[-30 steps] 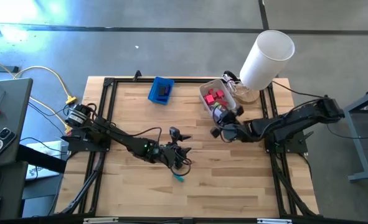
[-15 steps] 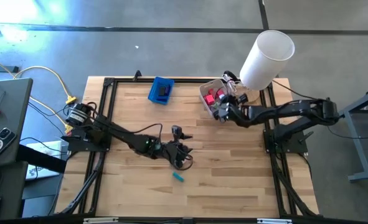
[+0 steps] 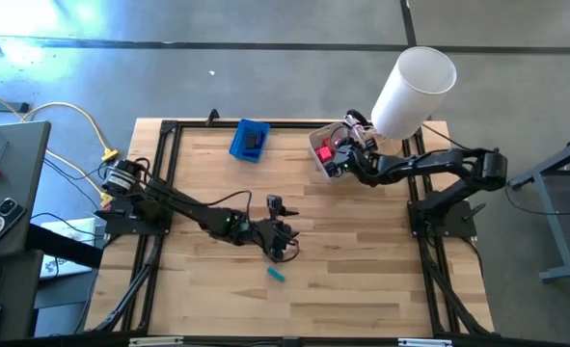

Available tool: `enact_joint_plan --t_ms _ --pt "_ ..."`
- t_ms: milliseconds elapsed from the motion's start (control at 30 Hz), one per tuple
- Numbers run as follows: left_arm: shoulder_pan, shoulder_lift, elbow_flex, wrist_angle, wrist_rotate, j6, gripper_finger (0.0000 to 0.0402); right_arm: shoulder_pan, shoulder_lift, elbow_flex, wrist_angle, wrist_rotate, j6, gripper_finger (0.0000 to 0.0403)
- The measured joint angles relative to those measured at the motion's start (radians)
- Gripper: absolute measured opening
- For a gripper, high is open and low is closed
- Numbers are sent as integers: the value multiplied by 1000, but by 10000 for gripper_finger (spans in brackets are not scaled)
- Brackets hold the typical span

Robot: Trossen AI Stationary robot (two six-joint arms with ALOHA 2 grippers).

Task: Pick & Place Office items
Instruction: Put the light purple charger adapter into the white bin, then put the white charger adapter into the white bin

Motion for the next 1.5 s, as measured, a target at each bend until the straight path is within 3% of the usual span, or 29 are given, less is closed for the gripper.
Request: enact_joint_plan --t_ms 267,500,933,1300,1500 --pt "0 0 0 0 2 -10 272 -56 81 1 44 -47 -11 109" --pt "5 0 0 0 67 -29 272 -66 149 0 100 -63 -13 129" --pt "5 0 0 0 69 -51 272 -66 151 0 141 -144 -34 136" --pt "5 0 0 -1 132 -51 272 -66 147 0 148 -143 -54 246" --pt "5 0 0 -2 131 -51 272 -37 124 -1 151 -90 -93 267"
